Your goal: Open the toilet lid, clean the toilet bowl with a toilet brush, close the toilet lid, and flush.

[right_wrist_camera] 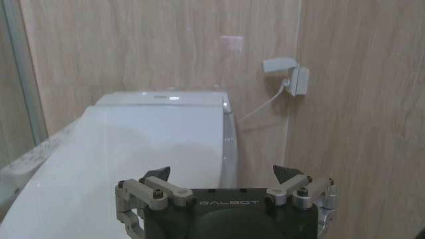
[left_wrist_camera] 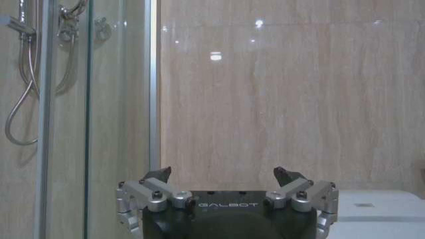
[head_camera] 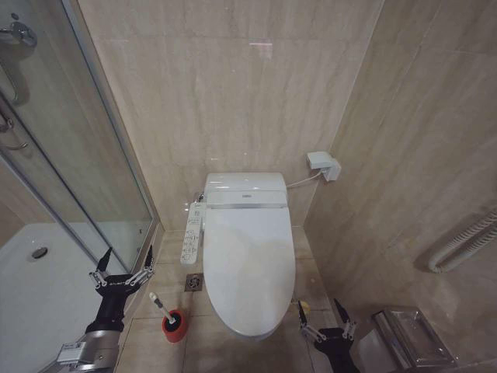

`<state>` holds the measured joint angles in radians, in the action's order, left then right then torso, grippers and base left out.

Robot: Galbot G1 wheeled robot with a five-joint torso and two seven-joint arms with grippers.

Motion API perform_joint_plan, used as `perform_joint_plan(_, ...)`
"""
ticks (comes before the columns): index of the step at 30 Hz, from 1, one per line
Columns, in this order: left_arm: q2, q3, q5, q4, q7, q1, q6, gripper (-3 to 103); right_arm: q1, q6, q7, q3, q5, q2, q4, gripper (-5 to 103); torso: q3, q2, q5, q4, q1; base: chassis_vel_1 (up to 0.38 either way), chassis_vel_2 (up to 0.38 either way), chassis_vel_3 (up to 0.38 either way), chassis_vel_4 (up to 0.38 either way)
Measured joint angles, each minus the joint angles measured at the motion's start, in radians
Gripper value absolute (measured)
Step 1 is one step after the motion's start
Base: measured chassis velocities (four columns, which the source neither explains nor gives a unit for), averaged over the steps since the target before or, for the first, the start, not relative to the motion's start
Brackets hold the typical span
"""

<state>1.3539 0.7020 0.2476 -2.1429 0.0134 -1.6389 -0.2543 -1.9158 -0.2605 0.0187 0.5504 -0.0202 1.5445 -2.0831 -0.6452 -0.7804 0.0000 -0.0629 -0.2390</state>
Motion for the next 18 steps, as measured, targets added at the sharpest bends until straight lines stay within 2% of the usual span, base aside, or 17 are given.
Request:
perform_joint_plan(11,0.000,0.000,0.000,0.000,0.000,0.000,0.000,100,-0.015,-0.005,0.012,-0.006,0.023,-0.006,0.078,100,0.000,0.000,0.0000,-0.0001,0.000,0.000,0.000,0.000,0.000)
perform_joint_plan(18,0.000,0.000,0.000,0.000,0.000,0.000,0.000,100,-0.010,0.006,0.022,-0.001,-0.014,-0.032,0.131,100,0.000,0.000,0.0000,0.0000,0.000,0.000,0.000,0.000,0.000)
